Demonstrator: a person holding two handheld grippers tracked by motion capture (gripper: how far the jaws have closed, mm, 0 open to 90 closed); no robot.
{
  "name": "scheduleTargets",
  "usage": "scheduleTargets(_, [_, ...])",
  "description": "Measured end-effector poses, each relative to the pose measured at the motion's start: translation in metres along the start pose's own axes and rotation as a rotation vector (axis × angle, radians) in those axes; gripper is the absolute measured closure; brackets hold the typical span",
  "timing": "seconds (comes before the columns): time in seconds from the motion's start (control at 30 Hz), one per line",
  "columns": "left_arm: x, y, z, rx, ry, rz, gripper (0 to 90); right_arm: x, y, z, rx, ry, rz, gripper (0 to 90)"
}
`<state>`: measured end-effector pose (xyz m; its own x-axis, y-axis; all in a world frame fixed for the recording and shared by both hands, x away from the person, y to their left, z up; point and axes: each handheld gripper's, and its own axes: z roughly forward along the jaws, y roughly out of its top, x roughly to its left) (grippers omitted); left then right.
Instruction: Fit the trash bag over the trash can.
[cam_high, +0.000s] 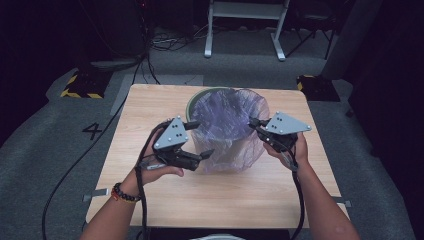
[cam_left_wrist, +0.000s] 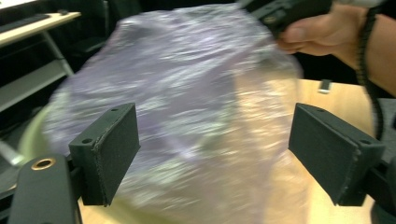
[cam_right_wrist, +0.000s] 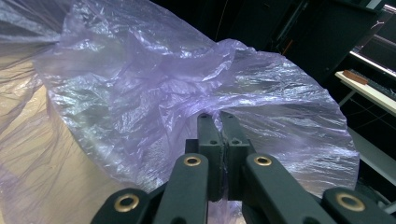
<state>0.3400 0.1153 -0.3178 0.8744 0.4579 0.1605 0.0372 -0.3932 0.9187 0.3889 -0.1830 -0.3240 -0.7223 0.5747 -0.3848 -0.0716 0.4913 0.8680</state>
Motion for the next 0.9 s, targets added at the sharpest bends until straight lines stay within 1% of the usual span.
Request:
scheduleTargets(0.03, [-0.004,0.001,0.004,0.0,-0.011,0.0,15.6,0.0,0.0,0.0,0.0,0.0,0.001,89.9])
scheduleTargets(0.13, [-0.013,0.003,0.016,0.018,-0.006,0.007,15.7,0.0,0.0,-0.001,-0.005,-0.002,0.004,89.9])
scheduleTargets(0.2, [-0.016,0.005,0.025,0.038,0.023,0.012,15.8,0.0,0.001,-0.001,-0.006,0.0,0.002,89.8])
scheduleTargets(0.23, [-0.017,0.005,0.03,0.055,0.049,0.015,16.5,0.0,0.001,-0.002,-0.008,0.0,0.003,89.8])
scheduleTargets(0.33, [-0.015,0.005,0.038,0.084,0.101,0.02,28.0,0.001,0.001,-0.004,-0.018,0.004,0.005,89.8])
scheduleTargets(0.37, [-0.014,0.005,0.039,0.087,0.114,0.018,32.8,0.001,0.001,-0.005,-0.022,0.005,0.006,89.8])
scheduleTargets(0.4, [-0.012,0.005,0.039,0.086,0.122,0.015,39.6,0.001,0.001,-0.006,-0.025,0.006,0.006,89.8])
scheduleTargets(0.43, [-0.01,0.005,0.038,0.089,0.146,0.019,44.2,0.001,0.002,-0.007,-0.026,0.005,0.004,89.7])
scheduleTargets(0.47, [-0.007,0.004,0.037,0.084,0.166,0.016,51.1,0.001,0.002,-0.008,-0.028,0.004,0.007,89.7])
scheduleTargets(0.5, [-0.004,0.004,0.035,0.08,0.162,0.012,58.2,0.001,0.002,-0.009,-0.031,0.003,0.007,89.7])
scheduleTargets(0.53, [0.0,0.003,0.033,0.081,0.162,0.013,61.5,0.0,0.002,-0.01,-0.034,0.003,0.008,89.8])
scheduleTargets(0.57, [0.002,0.003,0.032,0.088,0.176,0.021,66.4,0.0,0.002,-0.01,-0.037,0.001,0.008,89.7])
scheduleTargets(0.6, [0.004,0.002,0.03,0.088,0.189,0.026,68.3,0.0,0.002,-0.01,-0.037,-0.001,0.008,89.7])
scheduleTargets(0.7, [0.014,0.0,0.025,0.075,0.205,0.022,79.7,-0.001,0.002,-0.01,-0.039,-0.009,0.008,89.4])
scheduleTargets(0.77, [0.02,-0.001,0.021,0.073,0.222,0.025,83.5,-0.001,0.003,-0.009,-0.039,-0.022,0.008,88.7])
scheduleTargets(0.87, [0.031,-0.003,0.017,0.064,0.227,0.003,88.0,-0.003,0.004,-0.006,-0.037,-0.04,0.016,86.9])
scheduleTargets(0.9, [0.035,-0.004,0.015,0.063,0.239,-0.002,88.7,-0.003,0.004,-0.006,-0.036,-0.046,0.016,85.3])
